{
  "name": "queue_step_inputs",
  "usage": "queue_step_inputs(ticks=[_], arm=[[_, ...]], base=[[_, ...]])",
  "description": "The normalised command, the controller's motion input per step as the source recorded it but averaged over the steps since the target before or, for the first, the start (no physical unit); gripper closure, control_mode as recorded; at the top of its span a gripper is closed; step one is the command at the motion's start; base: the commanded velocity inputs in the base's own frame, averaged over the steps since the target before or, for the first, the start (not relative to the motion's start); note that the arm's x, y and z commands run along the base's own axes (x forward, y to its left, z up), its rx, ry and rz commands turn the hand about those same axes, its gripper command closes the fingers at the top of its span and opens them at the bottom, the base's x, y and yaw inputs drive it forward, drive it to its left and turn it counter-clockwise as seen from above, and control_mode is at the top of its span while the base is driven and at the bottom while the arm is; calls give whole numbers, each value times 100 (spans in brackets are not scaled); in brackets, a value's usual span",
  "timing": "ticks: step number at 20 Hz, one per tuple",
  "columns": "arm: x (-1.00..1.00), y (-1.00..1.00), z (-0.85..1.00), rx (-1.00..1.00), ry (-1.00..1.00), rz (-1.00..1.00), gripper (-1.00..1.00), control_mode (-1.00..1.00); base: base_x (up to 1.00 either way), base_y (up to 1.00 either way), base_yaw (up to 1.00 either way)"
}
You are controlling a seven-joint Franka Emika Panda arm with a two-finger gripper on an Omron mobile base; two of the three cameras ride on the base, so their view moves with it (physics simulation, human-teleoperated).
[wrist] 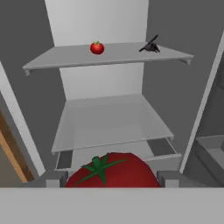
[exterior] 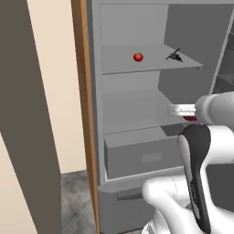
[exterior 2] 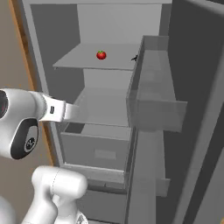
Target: Place one tomato and one fish in each tupperware on the nearby counter, to pack two identical lunches.
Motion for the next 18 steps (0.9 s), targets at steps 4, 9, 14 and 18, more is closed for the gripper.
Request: queue_step_inputs(ticks=[4,9,14,18], arm=[[0,0,0,0,0,0,100,100],[0,0,0,0,0,0,100,100],[0,0,0,0,0,0,100,100],[0,0,0,0,0,0,100,100]], base=[[-99,0,-16],[-87,0,-39],[-88,0,-48],[-83,8,-51]])
